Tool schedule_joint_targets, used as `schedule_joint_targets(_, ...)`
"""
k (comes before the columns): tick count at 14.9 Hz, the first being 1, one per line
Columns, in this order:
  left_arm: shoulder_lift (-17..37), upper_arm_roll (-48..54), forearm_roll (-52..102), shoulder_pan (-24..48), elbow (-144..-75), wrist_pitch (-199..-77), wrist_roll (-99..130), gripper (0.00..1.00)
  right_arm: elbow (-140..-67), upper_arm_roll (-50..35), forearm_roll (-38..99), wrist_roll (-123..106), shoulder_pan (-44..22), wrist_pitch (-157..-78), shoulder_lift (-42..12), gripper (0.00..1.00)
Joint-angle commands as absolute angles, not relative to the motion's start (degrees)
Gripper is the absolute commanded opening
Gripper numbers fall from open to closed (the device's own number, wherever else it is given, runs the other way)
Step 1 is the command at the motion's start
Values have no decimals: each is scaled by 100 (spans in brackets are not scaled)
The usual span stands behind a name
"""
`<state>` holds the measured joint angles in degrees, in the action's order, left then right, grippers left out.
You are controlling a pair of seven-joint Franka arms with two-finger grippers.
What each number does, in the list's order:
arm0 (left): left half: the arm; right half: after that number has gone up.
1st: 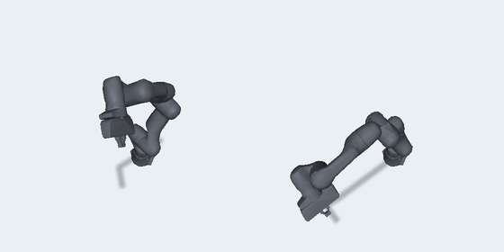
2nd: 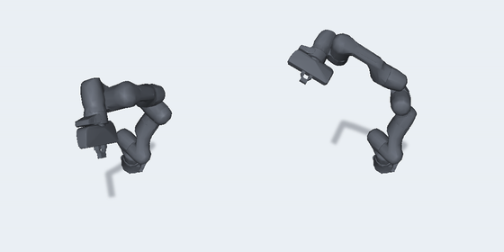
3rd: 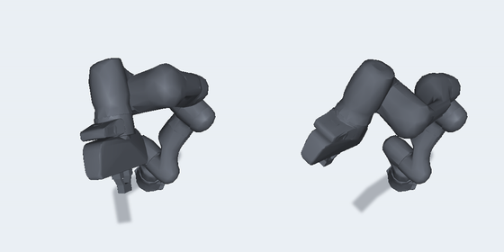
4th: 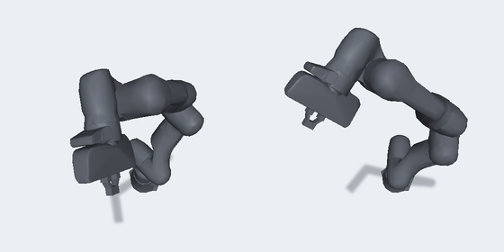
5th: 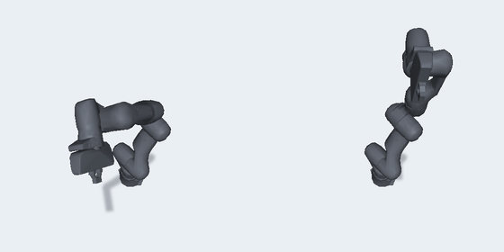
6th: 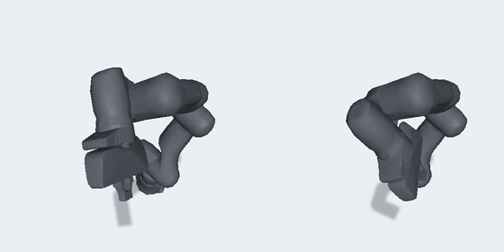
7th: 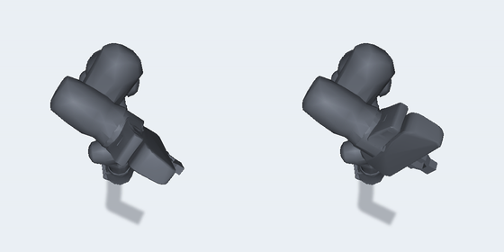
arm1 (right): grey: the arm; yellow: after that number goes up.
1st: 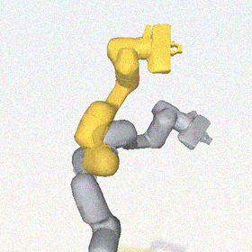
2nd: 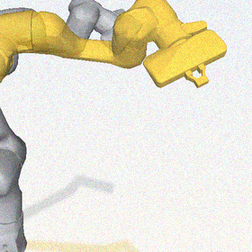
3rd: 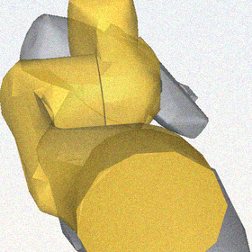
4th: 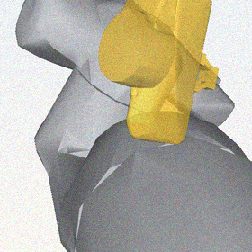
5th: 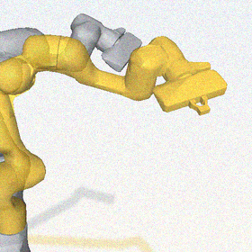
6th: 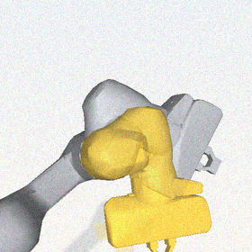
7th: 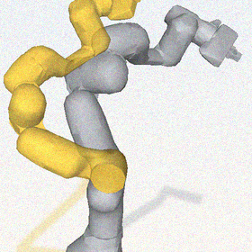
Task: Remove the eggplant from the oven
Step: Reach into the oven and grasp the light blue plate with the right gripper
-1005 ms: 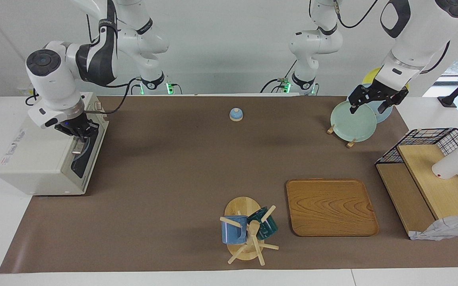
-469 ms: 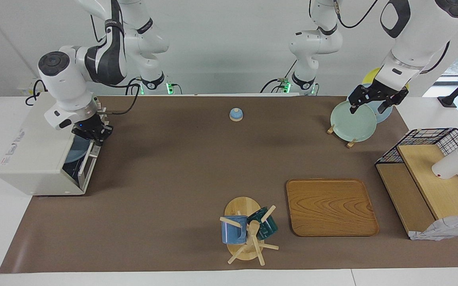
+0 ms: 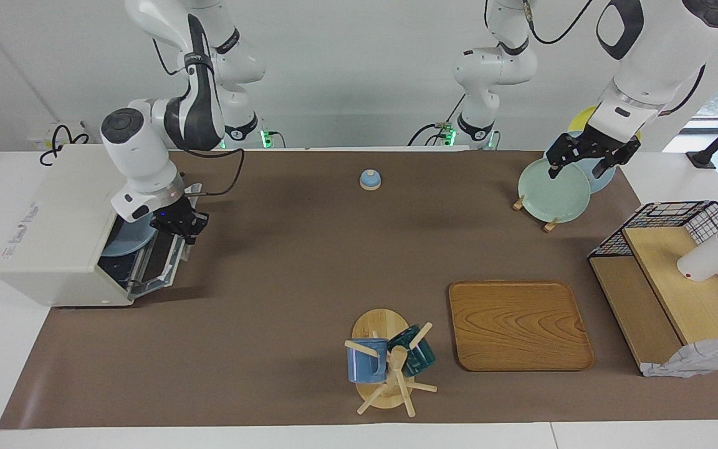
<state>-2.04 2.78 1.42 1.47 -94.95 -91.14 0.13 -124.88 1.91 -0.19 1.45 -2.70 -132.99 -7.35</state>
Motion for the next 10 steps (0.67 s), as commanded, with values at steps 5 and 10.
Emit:
schedule_joint_targets(5, -246, 308, 53, 97, -9475, -9017, -26, 100, -12166, 246, -44, 1072, -833, -13572, -1231, 0)
schedule_joint_targets(10, -246, 308, 53, 97, -9475, -9017, -26, 100, -11479, 325, -123, 1107, -696, -11762, -740, 39)
